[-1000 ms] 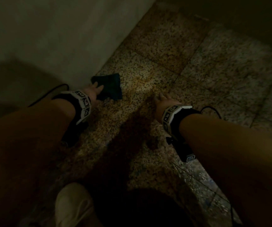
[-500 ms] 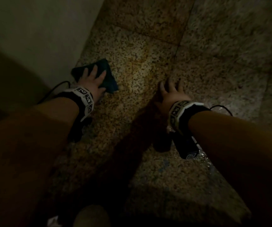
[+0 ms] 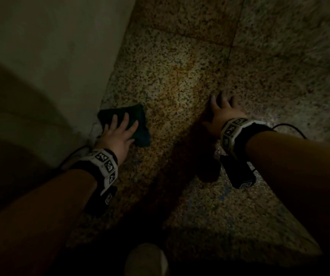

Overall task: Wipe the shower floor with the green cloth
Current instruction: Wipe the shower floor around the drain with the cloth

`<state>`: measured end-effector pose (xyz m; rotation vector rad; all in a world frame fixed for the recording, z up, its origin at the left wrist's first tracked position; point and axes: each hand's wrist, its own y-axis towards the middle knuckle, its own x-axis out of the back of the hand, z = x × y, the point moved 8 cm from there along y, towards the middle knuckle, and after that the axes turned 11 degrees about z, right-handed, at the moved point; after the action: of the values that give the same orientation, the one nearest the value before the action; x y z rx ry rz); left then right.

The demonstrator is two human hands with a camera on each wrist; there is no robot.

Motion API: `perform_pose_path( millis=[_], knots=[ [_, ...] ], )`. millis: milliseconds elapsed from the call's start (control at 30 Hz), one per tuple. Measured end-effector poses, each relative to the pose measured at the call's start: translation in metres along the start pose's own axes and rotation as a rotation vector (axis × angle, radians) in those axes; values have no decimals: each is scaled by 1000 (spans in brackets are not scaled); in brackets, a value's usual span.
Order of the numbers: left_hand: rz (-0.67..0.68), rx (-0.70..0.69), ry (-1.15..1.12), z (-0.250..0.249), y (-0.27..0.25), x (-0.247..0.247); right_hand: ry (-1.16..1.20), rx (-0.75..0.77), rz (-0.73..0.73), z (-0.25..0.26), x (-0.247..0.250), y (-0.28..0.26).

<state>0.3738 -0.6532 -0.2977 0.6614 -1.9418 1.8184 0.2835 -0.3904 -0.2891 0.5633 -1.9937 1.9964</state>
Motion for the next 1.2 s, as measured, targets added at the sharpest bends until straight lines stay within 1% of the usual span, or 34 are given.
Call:
perform_pose_path(
  millis=[233,333,467,567,700,833,967,1200],
  knots=[
    [-26,-89,15,9,6,9,26,-12,-48,0,-2,-1],
    [-14,-59,94,11,11,19,25,-12,-55,-2,-2,1],
    [10,-13,68,8,27,52,20,6,-62,-3,-4,1],
    [24,1,86,5,37,61,14,12,-69,-5,-3,0],
    [-1,34,56,0,32,54,23,31,-67,-5,-3,-1],
    [-68,-39,41,-15,18,32,18,44,-97,-5,-4,-3],
    [-55,-63,88,-30,6,6,10,64,-126,-5,-4,-7],
    [-64,-58,92,-30,11,9,-36,64,-147,-6,-7,-6]
  ],
)
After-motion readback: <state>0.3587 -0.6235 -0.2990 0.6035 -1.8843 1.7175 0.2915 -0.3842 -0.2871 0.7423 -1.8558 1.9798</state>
